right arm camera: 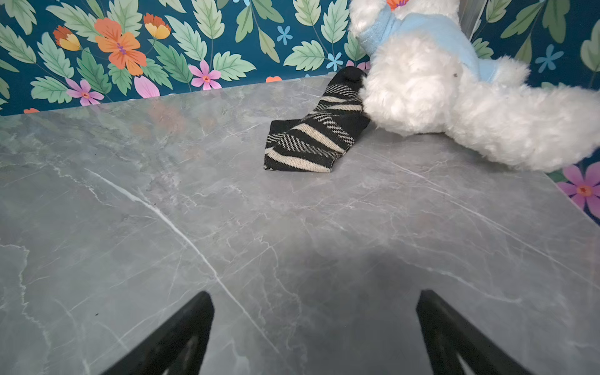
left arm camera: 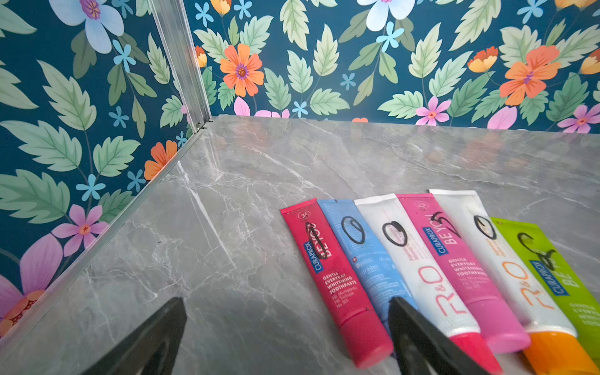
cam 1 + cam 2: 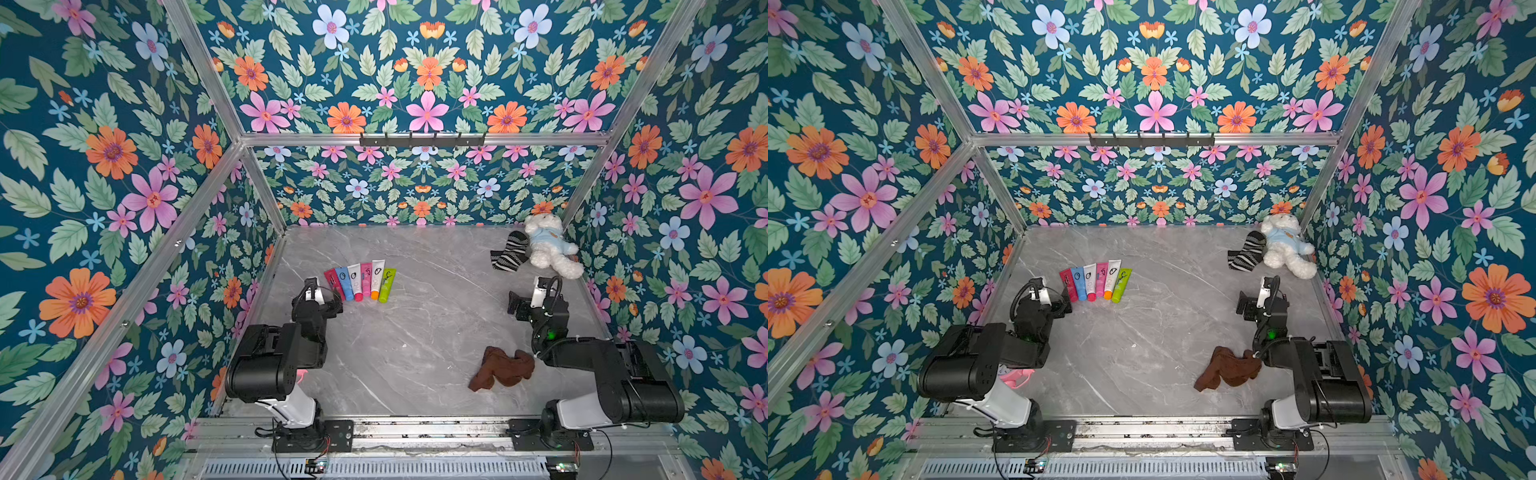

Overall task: Wipe the surface of the toothpaste tube
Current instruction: Move the toothpaste to the center of the board.

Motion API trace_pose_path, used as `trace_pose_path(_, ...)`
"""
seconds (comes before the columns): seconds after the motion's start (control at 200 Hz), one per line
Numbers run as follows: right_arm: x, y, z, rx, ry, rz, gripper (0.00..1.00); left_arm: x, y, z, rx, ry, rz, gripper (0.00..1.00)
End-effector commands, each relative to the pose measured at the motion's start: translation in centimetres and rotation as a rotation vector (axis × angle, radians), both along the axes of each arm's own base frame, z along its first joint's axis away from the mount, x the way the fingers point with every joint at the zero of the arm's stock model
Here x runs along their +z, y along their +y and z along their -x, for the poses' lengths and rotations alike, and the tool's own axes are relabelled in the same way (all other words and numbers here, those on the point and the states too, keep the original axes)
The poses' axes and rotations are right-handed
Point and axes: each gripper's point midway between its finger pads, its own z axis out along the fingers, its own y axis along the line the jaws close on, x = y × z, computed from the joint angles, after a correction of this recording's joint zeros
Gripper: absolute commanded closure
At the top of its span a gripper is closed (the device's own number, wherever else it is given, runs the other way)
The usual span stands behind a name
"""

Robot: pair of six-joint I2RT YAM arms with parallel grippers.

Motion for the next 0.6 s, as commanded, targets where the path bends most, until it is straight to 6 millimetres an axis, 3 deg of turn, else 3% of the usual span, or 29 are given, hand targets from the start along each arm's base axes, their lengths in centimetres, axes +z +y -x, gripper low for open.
trace_pose_path(0.0, 0.9, 0.3, -0.4, 0.022, -0.036, 0.009, 0.01, 0.9, -0.1, -0.2, -0.008, -0.034, -0.008, 0.01)
trace_pose_path(0.33, 0.8, 0.3, -0.3, 0.019, -0.036, 0.014, 0.01, 0.9, 0.0, -0.2, -0.006, -0.035, -0.009, 0.01)
trace_pose_path(0.48, 2.2, 0.0, 0.3, -0.001, -0.073, 0.012, 0.01, 1.0, 0.1, 0.0, 0.007, -0.042, -0.016, 0.01)
trace_pose_path(0.595, 4.0, -0.4, 1.6, -0.045, -0.101, 0.041, 0.01, 3.3, 0.3, 1.3, 0.089, -0.11, -0.067, 0.01)
